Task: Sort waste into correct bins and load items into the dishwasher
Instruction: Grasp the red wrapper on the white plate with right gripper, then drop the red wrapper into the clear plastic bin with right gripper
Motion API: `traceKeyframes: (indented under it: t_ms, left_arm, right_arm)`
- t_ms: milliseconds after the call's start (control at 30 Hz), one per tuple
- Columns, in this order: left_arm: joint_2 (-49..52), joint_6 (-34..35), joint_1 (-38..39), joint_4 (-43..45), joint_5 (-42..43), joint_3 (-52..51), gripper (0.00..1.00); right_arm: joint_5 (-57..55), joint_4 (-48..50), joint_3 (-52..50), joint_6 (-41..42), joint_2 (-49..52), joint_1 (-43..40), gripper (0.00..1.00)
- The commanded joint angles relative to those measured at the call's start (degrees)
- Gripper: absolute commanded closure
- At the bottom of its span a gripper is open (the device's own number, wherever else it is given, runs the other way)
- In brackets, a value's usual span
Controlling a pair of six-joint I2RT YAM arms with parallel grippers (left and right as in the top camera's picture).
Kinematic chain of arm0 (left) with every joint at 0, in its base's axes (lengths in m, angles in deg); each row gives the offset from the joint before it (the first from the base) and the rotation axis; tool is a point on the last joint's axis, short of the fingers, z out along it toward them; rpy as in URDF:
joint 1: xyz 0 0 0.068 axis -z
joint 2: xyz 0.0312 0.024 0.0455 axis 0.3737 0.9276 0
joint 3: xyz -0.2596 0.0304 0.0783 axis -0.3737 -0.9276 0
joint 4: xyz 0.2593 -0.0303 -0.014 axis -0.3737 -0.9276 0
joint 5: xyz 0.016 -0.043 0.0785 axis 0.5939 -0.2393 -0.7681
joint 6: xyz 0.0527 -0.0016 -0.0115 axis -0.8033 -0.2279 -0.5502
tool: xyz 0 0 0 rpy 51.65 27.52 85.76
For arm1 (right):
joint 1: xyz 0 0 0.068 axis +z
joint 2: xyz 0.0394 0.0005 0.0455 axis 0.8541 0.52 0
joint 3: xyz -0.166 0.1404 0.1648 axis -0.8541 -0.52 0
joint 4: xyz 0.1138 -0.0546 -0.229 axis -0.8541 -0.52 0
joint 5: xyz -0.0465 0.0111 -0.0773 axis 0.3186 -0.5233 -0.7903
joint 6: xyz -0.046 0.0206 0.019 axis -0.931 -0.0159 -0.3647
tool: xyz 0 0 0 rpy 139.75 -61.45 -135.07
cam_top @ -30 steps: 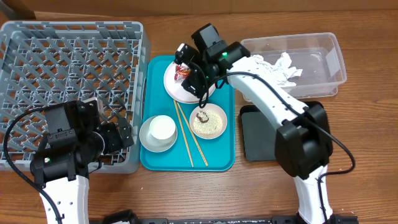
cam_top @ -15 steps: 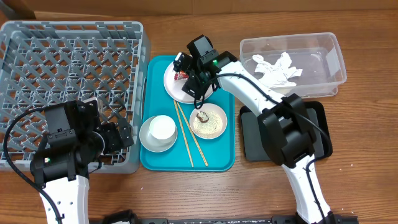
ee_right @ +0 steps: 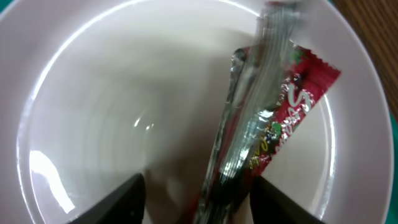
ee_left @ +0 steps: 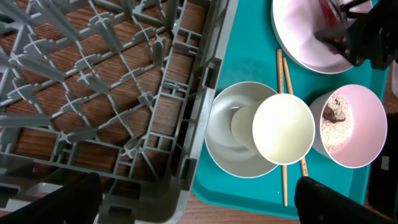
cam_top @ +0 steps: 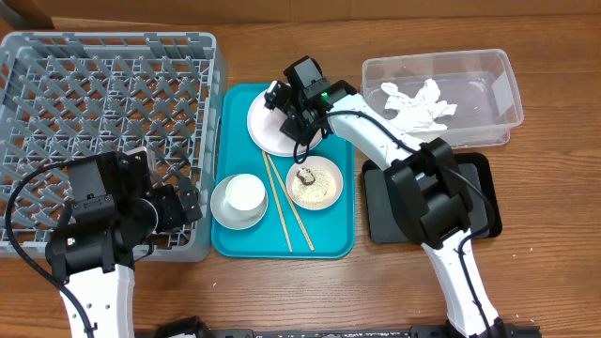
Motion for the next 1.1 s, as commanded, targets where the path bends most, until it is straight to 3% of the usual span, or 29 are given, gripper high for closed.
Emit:
traceKeyframes:
  t_ms: [0,33,267,567,900,967,1067]
  left_arm:
    - [0.17,-1.29,-0.26,0.24,0.9,1.53,0.0]
    - [0.17,-1.31,-0.26,0.24,0.9,1.53,0.0]
    - [0.17,-1.29,-0.26,0.28,0.92,1.53,0.0]
    - [0.17,-1.29,-0.26,0.55,0.92,1.53,0.0]
    - [0.17,-1.29,-0.26,0.72,0.92,1.53,0.0]
    - [0.17,-1.29,-0.26,0.74,0.92,1.53,0.0]
    - [0.17,-1.29,-0.26,0.72,0.94,1.53,0.0]
  right_arm:
    - [-1.05,-1.62,0.04,0.33,1.27,-0.48,0.66]
    - [-1.07,-2.27,0.15,0.83,1.11,-0.46,0.73]
    - [-1.27,-8.44,4.37,10.19,-1.33,-0.74,0.96]
    - [-1.27,-17.59,12.87,23.82,-7.96,-5.11,0.96]
    - [0.13,-22.6,12.81,48.98,-14.32,-20.9,0.96]
    - [1.66,-24.06,12.26,50.1,-14.23,-23.76,0.91]
    - [5.01,-24.92,11.96,50.07,-14.23,-27.06,0.59]
